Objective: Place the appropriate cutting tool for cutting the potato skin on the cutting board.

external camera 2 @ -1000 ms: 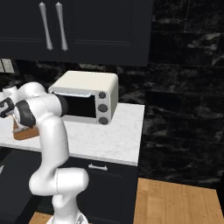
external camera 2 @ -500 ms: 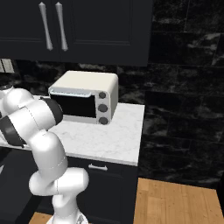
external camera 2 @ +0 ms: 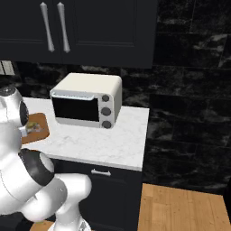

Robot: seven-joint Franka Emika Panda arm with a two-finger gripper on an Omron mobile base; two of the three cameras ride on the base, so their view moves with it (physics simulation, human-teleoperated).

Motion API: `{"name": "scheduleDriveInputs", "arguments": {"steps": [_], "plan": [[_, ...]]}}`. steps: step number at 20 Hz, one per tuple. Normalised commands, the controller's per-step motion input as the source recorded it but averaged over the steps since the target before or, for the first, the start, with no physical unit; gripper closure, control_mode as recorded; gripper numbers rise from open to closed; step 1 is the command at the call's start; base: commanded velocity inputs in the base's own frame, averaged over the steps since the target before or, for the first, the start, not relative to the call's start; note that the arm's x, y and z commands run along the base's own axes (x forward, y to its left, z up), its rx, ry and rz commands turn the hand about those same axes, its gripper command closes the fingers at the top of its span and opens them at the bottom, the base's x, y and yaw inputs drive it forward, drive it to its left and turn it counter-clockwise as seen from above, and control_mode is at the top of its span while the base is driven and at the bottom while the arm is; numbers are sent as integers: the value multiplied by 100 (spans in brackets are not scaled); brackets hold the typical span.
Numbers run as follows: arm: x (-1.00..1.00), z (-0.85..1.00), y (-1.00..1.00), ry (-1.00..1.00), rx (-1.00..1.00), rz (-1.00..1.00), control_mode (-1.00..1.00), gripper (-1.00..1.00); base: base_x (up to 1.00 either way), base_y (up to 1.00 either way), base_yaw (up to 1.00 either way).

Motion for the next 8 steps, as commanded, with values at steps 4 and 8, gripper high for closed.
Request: {"name": "scheduleDriveInputs", "arguments": {"steps": [4, 8], "plan": [[-32, 90, -66, -16, 10, -9, -100, -100, 0, 0, 0], [-21, 80, -72, -12, 11, -10, -100, -100, 0, 0, 0]]}}
